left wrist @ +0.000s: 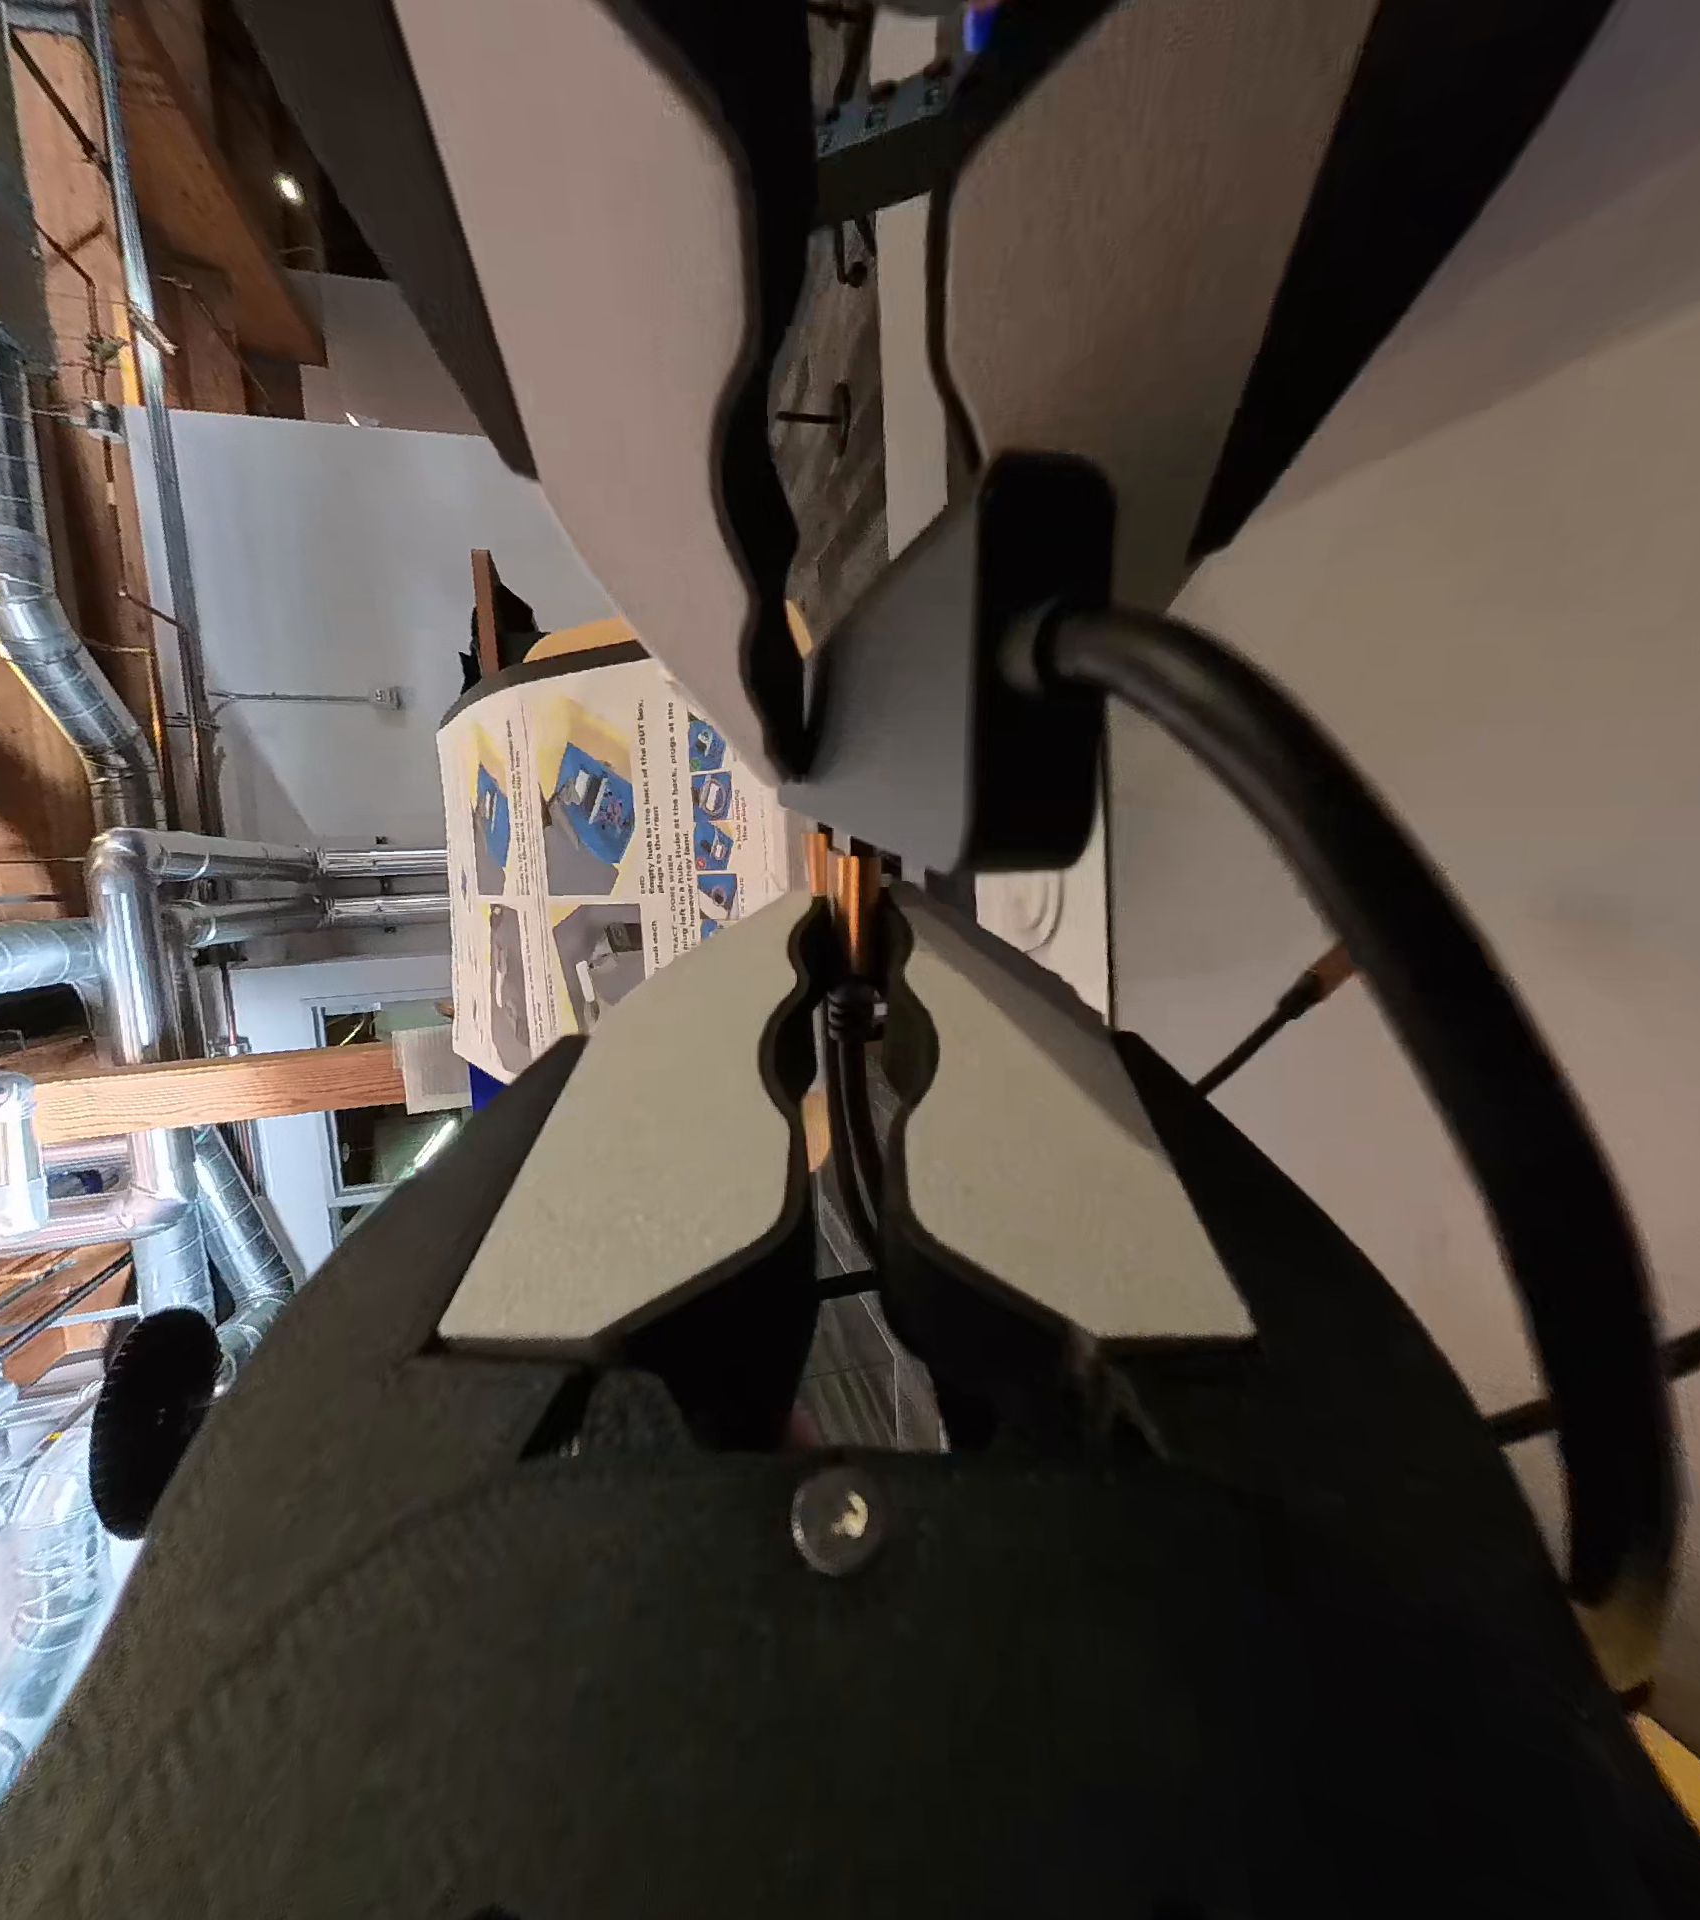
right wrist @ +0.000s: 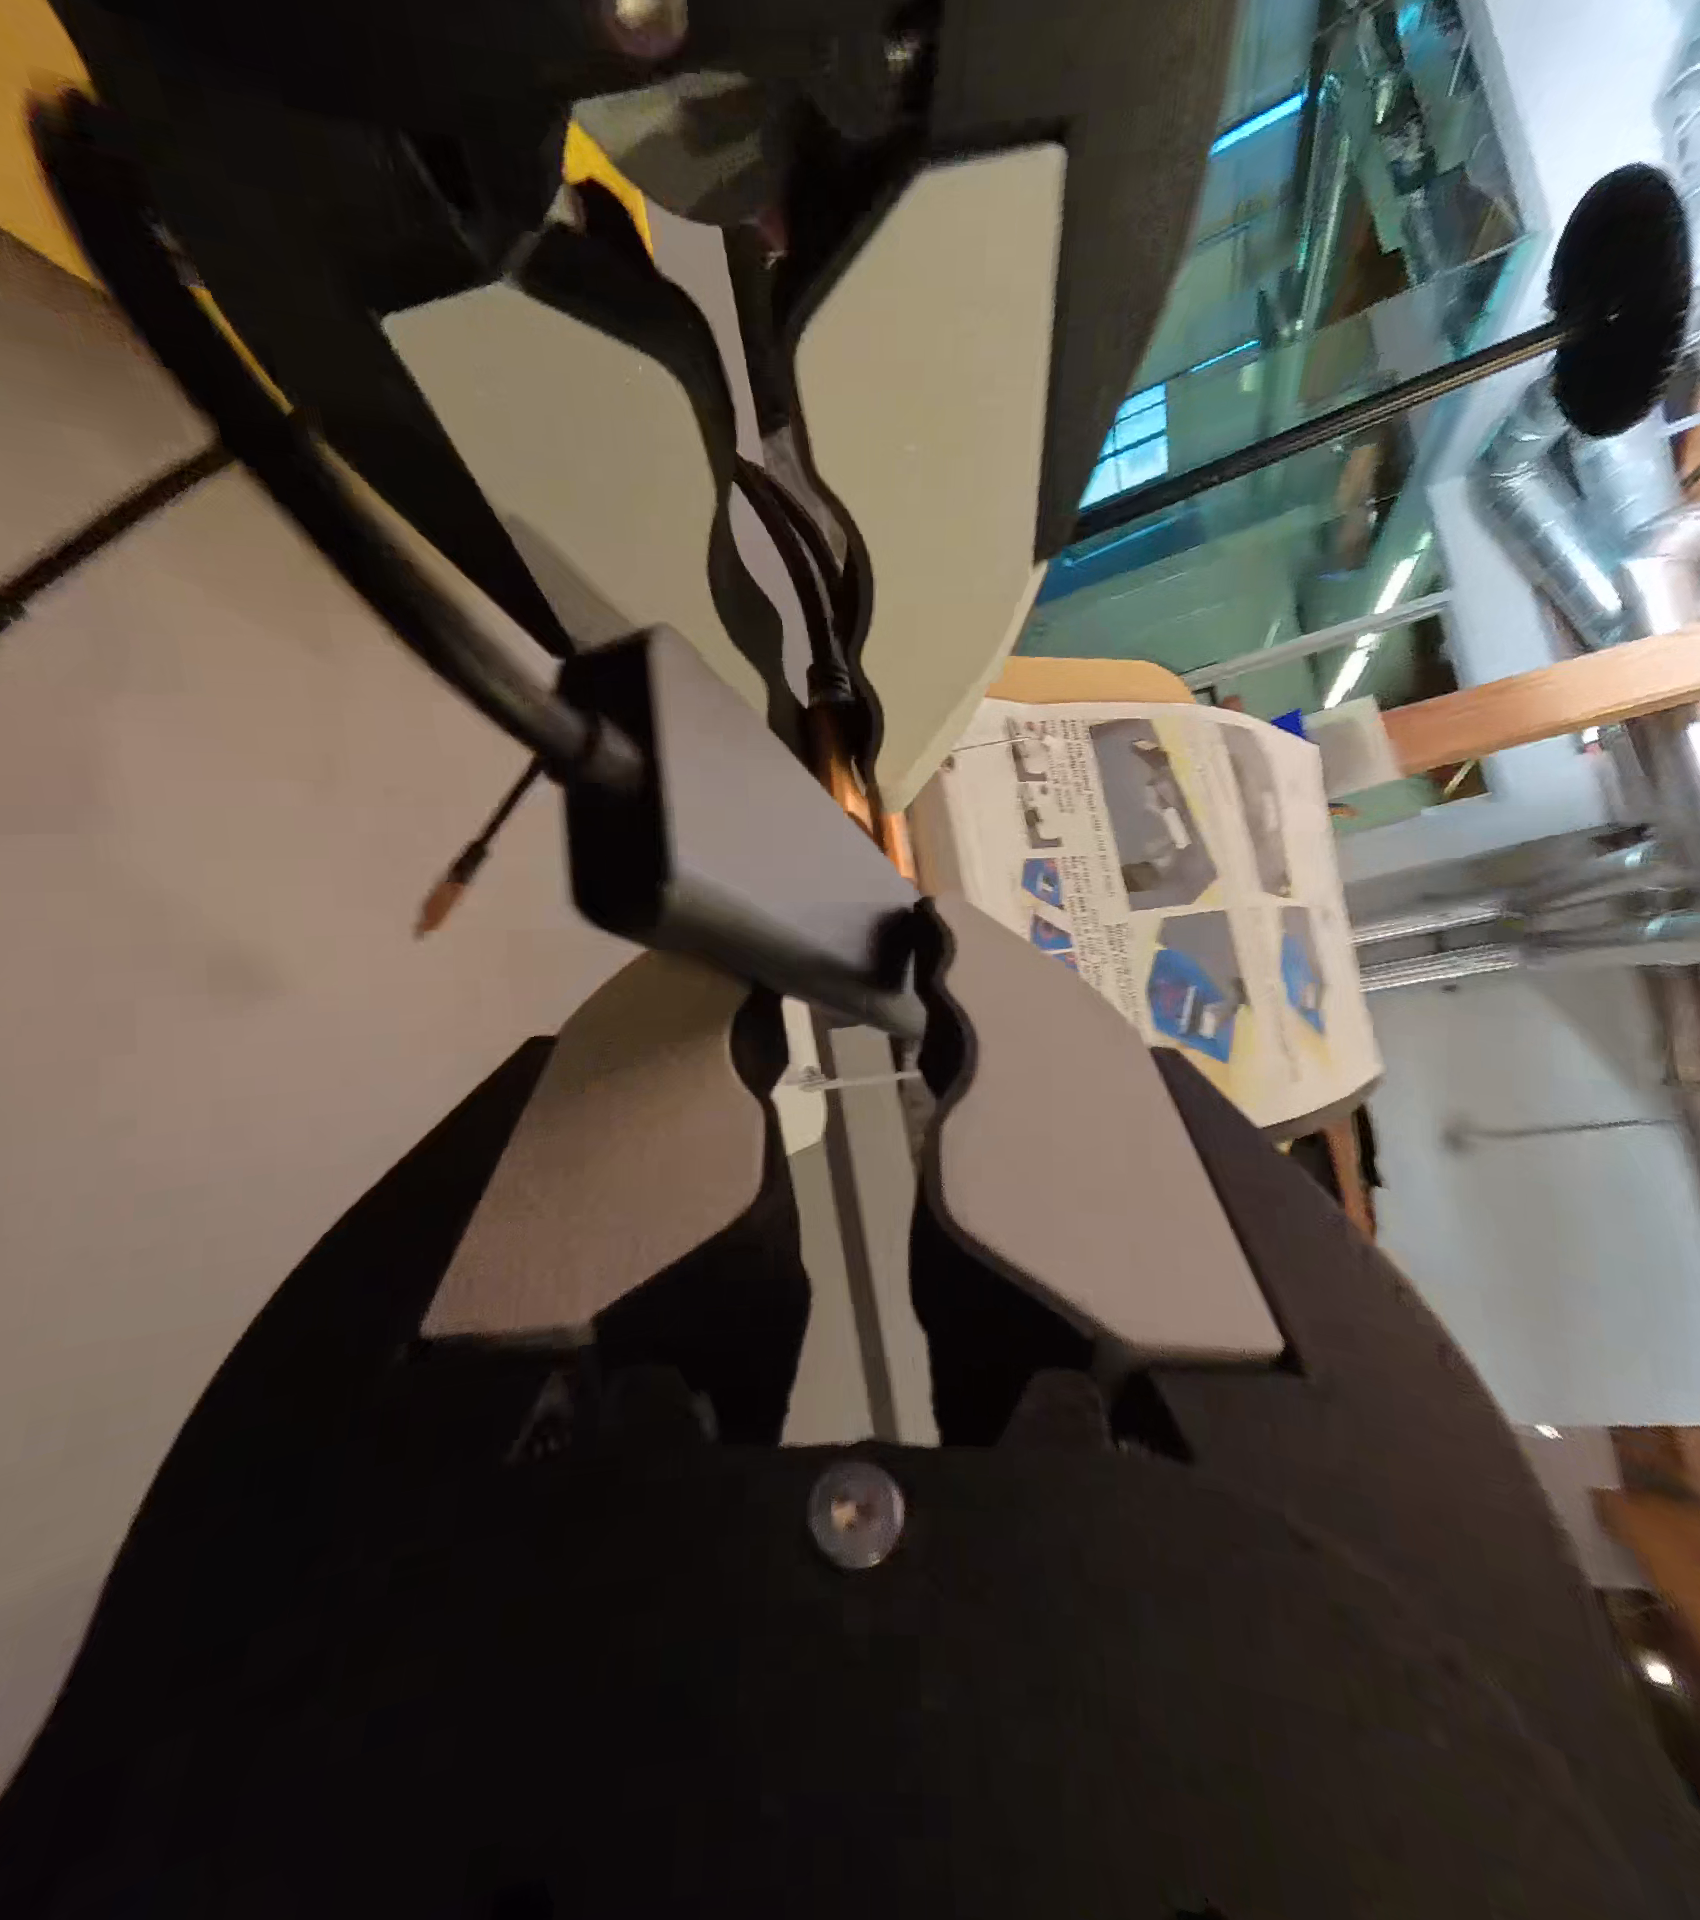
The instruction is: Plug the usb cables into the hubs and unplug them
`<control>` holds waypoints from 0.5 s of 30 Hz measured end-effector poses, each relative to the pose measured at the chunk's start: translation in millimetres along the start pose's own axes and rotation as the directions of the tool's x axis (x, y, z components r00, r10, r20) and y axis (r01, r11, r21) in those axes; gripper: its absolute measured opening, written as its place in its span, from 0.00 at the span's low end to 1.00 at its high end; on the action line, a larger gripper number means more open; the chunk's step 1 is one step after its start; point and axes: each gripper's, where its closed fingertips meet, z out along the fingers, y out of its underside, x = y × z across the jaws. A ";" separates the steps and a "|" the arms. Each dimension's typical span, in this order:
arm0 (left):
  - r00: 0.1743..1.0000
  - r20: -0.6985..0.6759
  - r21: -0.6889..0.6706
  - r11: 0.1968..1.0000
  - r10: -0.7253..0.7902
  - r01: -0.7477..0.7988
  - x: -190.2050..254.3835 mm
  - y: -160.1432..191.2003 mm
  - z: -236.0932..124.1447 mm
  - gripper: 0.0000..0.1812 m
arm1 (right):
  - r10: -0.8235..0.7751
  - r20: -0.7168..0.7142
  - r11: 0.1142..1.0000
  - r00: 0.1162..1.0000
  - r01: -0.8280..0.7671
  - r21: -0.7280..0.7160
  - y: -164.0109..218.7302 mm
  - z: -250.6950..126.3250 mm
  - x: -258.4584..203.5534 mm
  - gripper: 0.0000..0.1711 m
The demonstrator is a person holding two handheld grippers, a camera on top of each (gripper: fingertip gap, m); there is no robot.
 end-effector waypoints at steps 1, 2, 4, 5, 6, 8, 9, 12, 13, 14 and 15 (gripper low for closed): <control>1.000 -0.010 0.005 1.000 0.005 -0.005 1.8 -0.1 -0.3 0.04 | -0.026 -0.016 1.000 1.000 0.026 -0.004 -0.6 0.0 0.4 0.08; 1.000 -0.009 0.016 1.000 -0.002 0.003 1.9 -1.0 -0.5 0.04 | -0.046 -0.026 0.999 0.999 0.046 -0.015 -0.1 -0.8 1.4 0.07; 1.000 -0.014 0.027 1.000 -0.009 0.009 2.1 -2.8 -1.3 0.04 | -0.061 -0.020 0.998 0.998 0.061 -0.027 -0.1 -2.4 1.0 0.06; 0.999 -0.029 0.028 1.000 -0.013 0.014 3.5 -3.1 -1.8 0.04 | -0.070 -0.008 0.997 0.997 0.070 -0.027 0.5 -2.4 -0.8 0.06; 0.999 -0.040 0.036 0.999 -0.023 0.025 4.4 -4.5 -2.5 0.04 | -0.081 -0.003 0.997 0.997 0.081 -0.020 0.9 -2.9 -2.0 0.06; 0.999 -0.043 0.056 0.998 -0.023 0.025 5.3 -7.5 -4.1 0.04 | -0.039 0.033 0.999 0.999 0.039 0.003 0.5 -5.7 -3.6 0.06; 0.999 -0.037 0.065 0.997 -0.027 0.030 3.9 -9.4 -5.1 0.04 | -0.032 0.039 0.999 0.999 0.032 0.008 0.4 -7.5 -2.1 0.06; 0.999 -0.042 0.082 0.996 -0.030 0.034 0.3 -13.2 -8.8 0.03 | -0.013 0.063 1.000 0.998 0.013 0.002 -1.8 -13.4 1.6 0.06; 0.998 -0.049 0.061 0.997 -0.038 0.041 -1.4 -9.0 -9.6 0.04 | -0.015 0.061 1.000 0.998 0.016 -0.010 0.2 -15.4 3.6 0.06; 0.999 -0.030 -0.006 1.000 -0.016 0.016 -6.2 6.4 -8.7 0.04 | -0.008 0.060 0.999 0.998 0.011 -0.037 7.8 -17.9 7.4 0.06; 1.000 -0.021 -0.038 0.999 -0.017 0.016 -11.9 21.0 -9.4 0.04 | 0.027 0.057 0.999 0.998 -0.025 -0.045 15.8 -21.7 13.2 0.06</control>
